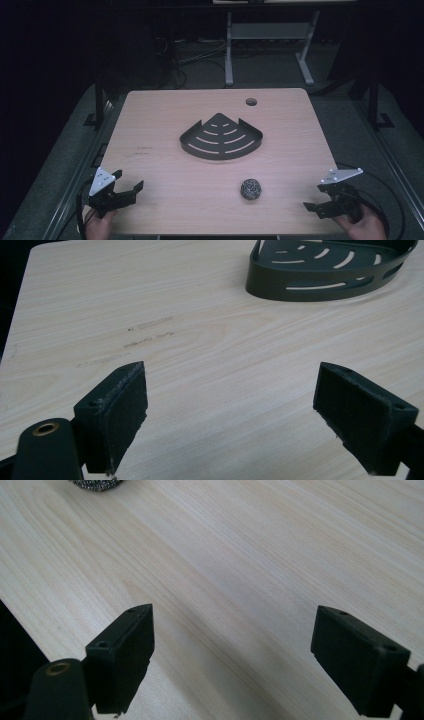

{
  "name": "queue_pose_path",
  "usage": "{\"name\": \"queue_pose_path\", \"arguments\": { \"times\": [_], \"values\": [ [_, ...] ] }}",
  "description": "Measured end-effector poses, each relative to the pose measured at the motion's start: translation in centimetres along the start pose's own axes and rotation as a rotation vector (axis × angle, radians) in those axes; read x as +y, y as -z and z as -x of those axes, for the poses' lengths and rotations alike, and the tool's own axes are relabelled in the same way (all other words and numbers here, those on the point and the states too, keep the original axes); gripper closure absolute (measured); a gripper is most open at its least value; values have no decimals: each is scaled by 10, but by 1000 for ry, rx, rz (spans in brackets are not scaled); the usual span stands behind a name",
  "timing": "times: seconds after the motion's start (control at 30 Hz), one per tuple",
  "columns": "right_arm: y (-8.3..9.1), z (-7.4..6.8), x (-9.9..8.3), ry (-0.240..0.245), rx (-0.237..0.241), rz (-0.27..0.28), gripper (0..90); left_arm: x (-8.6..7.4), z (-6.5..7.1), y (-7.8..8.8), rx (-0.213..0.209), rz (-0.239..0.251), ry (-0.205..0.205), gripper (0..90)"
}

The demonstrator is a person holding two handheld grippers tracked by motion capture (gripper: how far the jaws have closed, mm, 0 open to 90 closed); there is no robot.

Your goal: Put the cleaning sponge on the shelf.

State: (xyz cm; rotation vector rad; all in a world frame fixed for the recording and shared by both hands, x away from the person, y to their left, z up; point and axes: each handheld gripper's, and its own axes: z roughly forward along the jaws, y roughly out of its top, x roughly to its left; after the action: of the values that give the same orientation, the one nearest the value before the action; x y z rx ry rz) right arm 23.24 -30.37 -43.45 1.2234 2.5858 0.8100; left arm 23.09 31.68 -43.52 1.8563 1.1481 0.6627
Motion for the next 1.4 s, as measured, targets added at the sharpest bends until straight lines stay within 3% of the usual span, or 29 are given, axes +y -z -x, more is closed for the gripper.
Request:
{"name": "queue_pose_path", "arguments": {
  "times": [0.3,0.93,1.4],
  "values": [
    [-5,-3,4,27,9,-11,170,0,3,1,-5,3,-7,133],
    [-12,-30,26,115,52,-26,165,-1,-1,6,2,19,1,133],
    [-16,-42,44,166,71,-53,160,0,-1,6,0,24,5,133]
  ]
}}
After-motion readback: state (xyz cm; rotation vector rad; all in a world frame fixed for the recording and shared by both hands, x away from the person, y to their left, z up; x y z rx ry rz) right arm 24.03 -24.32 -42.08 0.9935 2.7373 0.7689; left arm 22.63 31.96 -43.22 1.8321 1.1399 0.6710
